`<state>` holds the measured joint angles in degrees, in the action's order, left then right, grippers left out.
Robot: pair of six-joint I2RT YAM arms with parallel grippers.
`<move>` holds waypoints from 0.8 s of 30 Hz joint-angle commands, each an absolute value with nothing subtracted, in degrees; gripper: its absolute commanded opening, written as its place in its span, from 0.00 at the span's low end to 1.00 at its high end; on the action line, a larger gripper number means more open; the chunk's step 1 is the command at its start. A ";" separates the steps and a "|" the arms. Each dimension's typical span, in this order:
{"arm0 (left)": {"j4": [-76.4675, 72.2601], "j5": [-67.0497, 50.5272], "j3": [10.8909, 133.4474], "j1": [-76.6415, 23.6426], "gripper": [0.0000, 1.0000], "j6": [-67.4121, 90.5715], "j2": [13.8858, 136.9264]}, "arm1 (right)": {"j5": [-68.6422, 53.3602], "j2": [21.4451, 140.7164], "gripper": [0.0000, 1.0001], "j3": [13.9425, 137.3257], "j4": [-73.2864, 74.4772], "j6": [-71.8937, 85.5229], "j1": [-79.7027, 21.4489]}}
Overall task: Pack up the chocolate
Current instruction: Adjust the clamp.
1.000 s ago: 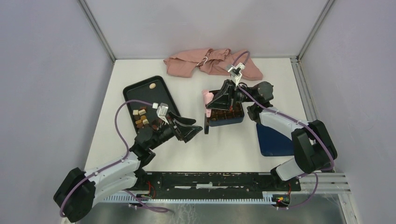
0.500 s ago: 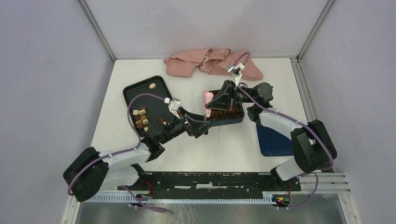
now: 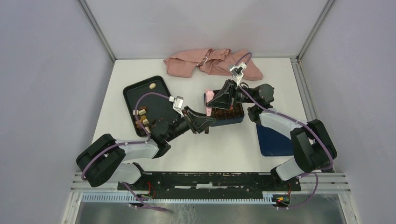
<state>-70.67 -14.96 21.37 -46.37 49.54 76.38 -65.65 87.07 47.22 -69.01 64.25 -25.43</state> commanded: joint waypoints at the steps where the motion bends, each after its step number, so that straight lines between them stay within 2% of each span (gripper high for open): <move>1: -80.73 -13.40 23.06 -46.79 0.51 53.21 78.54 | -64.65 86.55 0.00 46.78 -73.13 65.62 -26.02; 9: -83.54 -11.76 23.65 -47.10 0.54 53.61 80.38 | -61.95 86.40 0.00 44.26 -77.05 68.44 -25.92; 24: -89.45 -9.13 22.25 -47.19 0.53 54.67 81.79 | -60.55 87.09 0.00 42.72 -79.72 70.19 -25.88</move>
<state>-81.49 -12.25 21.37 -46.92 52.86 82.00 -59.66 87.07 43.62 -76.73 69.14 -25.12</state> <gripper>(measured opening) 0.536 0.031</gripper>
